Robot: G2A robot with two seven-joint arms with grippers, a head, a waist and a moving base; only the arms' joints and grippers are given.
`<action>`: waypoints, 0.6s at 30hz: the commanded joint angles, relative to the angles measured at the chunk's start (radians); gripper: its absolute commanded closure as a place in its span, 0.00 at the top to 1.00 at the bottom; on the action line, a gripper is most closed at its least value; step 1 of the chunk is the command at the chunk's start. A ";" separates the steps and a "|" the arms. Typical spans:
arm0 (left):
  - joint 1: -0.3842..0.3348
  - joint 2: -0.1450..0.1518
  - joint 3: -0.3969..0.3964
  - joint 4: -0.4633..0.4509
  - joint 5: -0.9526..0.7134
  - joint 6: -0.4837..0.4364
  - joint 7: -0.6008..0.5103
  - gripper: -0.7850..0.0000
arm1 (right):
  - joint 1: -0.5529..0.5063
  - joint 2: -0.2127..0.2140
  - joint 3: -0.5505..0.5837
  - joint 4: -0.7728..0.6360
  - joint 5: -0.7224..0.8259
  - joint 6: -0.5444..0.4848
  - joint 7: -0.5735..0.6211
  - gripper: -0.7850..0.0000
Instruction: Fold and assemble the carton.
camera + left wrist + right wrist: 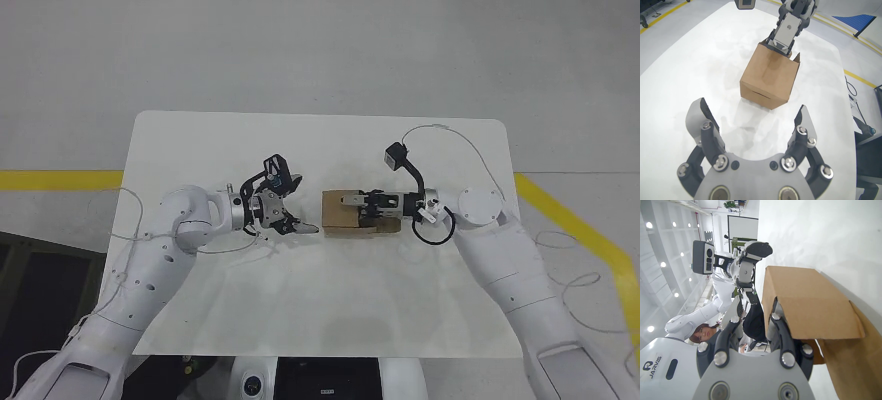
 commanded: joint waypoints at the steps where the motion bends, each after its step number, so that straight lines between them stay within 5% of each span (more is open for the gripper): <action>1: 0.008 0.004 -0.018 -0.011 -0.013 0.003 0.002 1.00 | 0.022 -0.010 -0.025 0.004 0.019 -0.013 0.007 0.36; 8: 0.041 0.020 -0.078 -0.043 -0.057 -0.001 -0.002 1.00 | 0.102 -0.055 -0.111 0.078 0.110 -0.055 0.038 0.37; 18: 0.082 0.038 -0.130 -0.071 -0.100 -0.007 -0.027 1.00 | 0.192 -0.081 -0.195 0.223 -0.081 0.040 -0.029 0.46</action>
